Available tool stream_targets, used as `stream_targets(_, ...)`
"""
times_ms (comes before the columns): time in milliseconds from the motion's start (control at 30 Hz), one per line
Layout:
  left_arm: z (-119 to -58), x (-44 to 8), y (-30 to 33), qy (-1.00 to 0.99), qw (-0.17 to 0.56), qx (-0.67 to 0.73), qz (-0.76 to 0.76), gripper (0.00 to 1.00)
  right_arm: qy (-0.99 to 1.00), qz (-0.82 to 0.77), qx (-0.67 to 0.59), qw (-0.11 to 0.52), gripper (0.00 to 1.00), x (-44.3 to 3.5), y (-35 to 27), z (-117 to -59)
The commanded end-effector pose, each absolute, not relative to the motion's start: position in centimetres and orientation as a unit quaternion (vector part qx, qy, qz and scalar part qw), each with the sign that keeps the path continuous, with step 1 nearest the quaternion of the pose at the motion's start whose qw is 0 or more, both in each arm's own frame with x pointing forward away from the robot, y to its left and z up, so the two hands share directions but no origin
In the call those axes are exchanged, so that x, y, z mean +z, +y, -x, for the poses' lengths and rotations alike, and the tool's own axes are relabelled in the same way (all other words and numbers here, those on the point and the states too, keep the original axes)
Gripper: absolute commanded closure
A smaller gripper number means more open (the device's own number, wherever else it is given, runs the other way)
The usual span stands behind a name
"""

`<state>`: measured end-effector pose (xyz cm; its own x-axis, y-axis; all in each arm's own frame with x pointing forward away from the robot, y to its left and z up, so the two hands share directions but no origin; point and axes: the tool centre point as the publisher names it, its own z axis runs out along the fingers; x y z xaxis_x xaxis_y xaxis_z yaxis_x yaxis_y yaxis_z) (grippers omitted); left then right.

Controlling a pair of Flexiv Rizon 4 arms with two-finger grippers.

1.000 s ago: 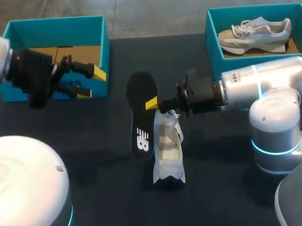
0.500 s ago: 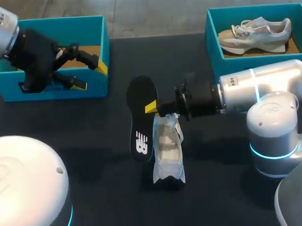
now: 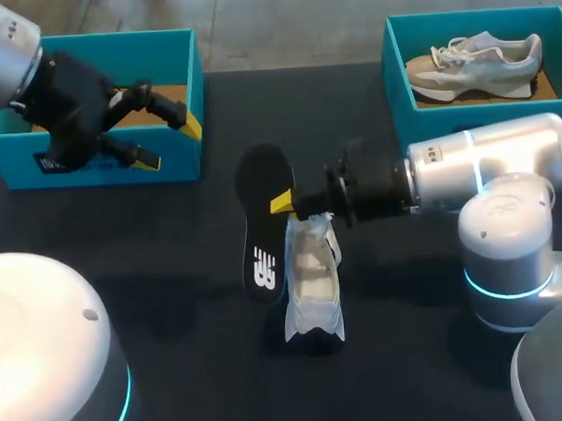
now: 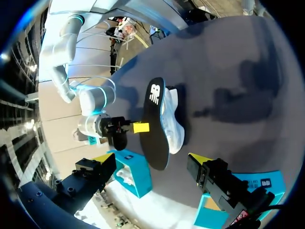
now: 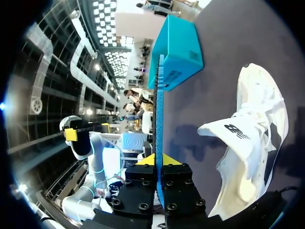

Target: Take the shoe out of the shoebox, open the shoe tongue, remove and reinsert the insole, then place the shoe into the shoebox

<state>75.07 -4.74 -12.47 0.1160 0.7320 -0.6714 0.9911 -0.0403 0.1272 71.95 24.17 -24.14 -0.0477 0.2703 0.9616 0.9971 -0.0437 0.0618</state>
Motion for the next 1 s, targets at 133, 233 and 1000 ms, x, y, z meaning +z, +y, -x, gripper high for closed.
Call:
stream_targets(133, -76.6, -12.0, -6.3, 0.644, 0.241, -0.207, -0.696, 0.0, -0.56, 0.572, -0.453, 0.392, 1.0, -24.4, 23.7, -71.6)
stream_targets(233, -77.1, -12.0, -6.6, 0.653, 0.224, -0.204, -0.694, 0.0, -0.559, 0.579, -0.449, 0.388, 1.0, -24.6, 23.6, -71.5)
stream_targets(1000, -79.9, -12.5, -10.5, 0.68, 0.056, -0.134, -0.719, 0.0, -0.549, 0.602, -0.424, 0.395, 1.0, -25.9, 23.9, -71.6)
